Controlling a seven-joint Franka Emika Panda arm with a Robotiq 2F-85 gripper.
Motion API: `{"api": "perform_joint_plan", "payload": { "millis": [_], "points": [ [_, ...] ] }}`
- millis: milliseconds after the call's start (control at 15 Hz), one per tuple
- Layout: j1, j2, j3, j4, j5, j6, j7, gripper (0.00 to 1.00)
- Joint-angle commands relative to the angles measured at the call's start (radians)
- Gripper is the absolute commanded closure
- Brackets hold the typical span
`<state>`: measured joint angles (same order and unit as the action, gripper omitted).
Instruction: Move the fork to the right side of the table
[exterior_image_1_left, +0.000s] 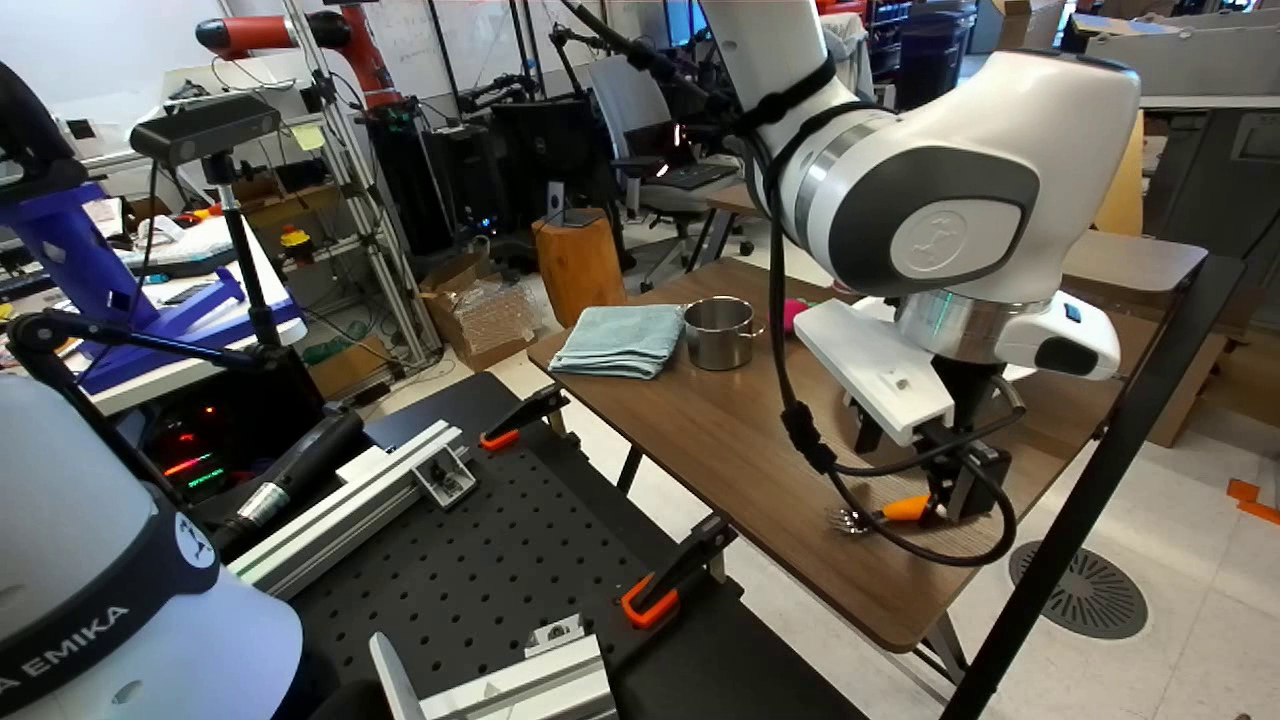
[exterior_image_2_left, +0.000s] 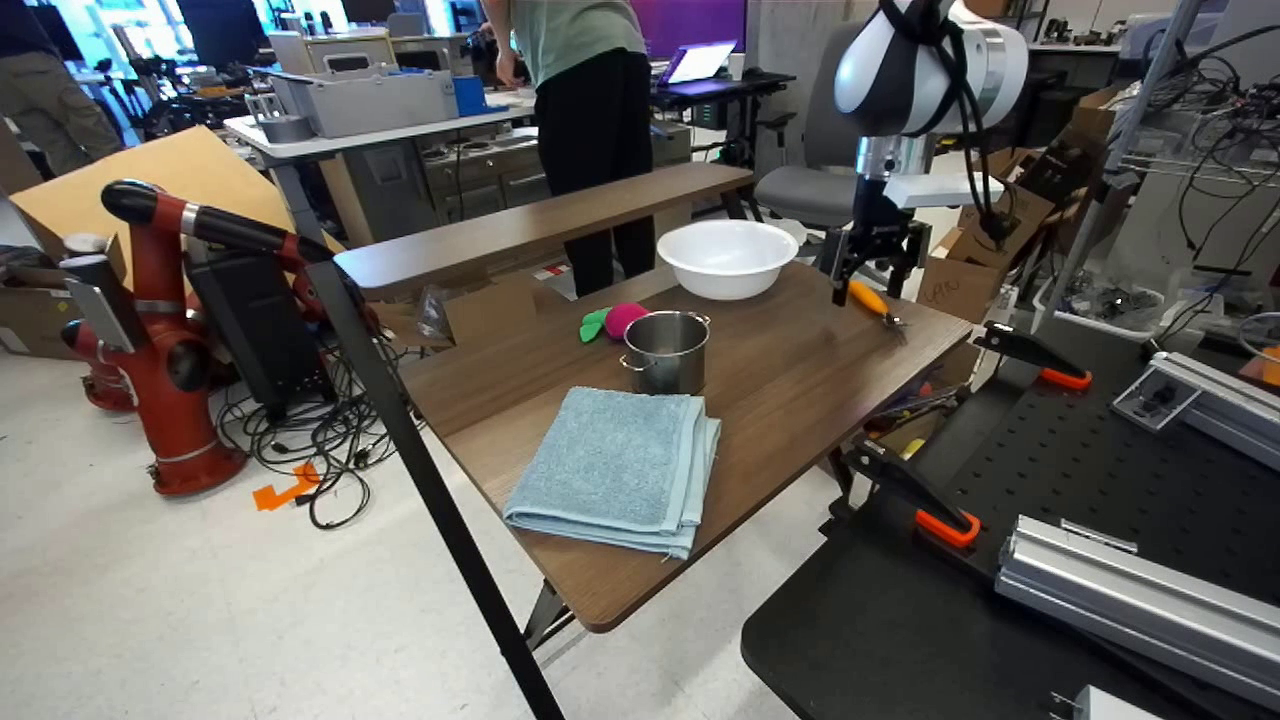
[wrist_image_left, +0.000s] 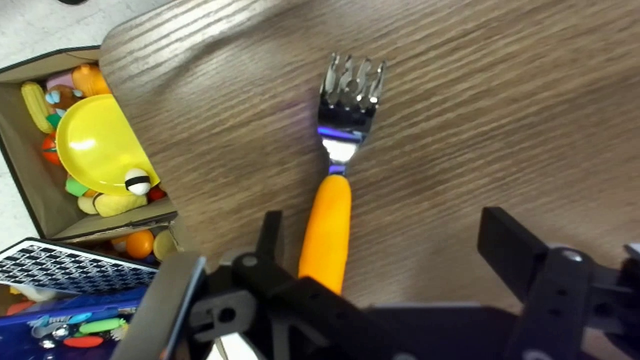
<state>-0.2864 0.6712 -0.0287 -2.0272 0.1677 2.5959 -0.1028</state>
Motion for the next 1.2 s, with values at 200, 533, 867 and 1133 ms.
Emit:
{"api": "perform_joint_plan", "payload": {
  "millis": [200, 533, 867, 1133],
  "points": [
    [0.0, -0.184, 0.019, -0.115, 0.034, -0.081, -0.014, 0.0],
    [0.037, -0.257, -0.005, -0.143, 0.014, -0.095, -0.004, 0.0],
    [0.039, -0.267, -0.006, -0.165, 0.014, -0.095, -0.003, 0.0],
    [0.038, -0.267, -0.006, -0.165, 0.014, -0.095, -0.003, 0.0]
  ]
}}
